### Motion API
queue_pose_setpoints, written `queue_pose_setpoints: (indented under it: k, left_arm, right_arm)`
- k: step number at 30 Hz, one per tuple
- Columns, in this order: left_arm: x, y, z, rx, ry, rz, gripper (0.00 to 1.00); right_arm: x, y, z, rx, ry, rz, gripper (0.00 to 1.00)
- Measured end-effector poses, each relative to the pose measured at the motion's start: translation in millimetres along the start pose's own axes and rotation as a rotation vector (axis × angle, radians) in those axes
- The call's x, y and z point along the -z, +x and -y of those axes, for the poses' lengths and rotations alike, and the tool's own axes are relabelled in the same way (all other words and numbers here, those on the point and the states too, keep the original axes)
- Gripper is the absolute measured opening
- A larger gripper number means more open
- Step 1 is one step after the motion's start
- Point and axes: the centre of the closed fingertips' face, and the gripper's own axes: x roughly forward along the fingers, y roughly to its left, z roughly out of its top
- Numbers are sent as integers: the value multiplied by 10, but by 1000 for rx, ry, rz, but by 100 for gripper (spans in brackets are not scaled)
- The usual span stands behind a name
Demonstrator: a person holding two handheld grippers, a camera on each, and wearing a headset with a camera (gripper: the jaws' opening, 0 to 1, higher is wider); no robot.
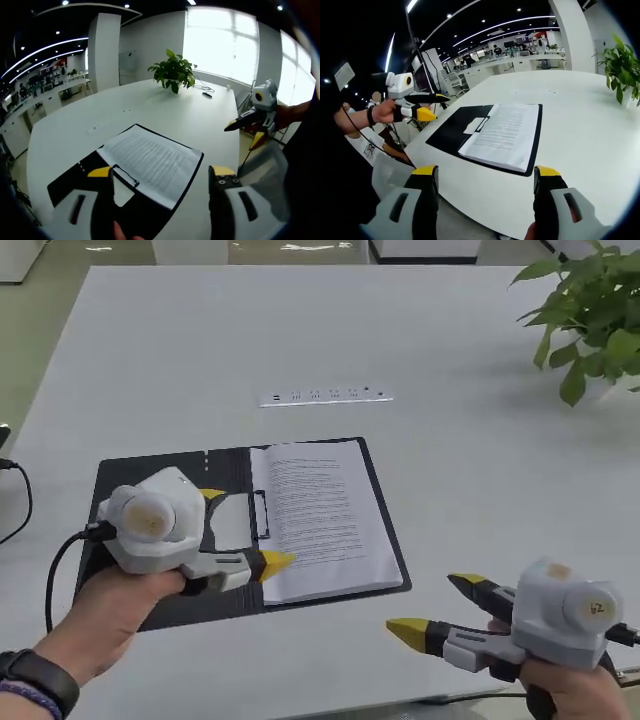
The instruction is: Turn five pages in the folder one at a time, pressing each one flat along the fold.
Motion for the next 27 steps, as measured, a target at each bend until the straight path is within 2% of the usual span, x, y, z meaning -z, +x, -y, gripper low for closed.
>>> queue_pose_setpoints:
  k: [12,19,23,27]
  left_arm:
    - [-139,483,282,84,40,-21,75]
    - [-205,703,368,110,37,-24,74]
    - [-200,877,393,125,39,-38,74]
    - [-242,1004,415,133,42,-43,74]
  right_arm:
    - [13,-10,47,-2,12,-2,78]
    - [22,-22,82,2,26,0,77]
    - [50,-18,92,0,28,-10,77]
    - [56,-24,106,-1,35,-9,77]
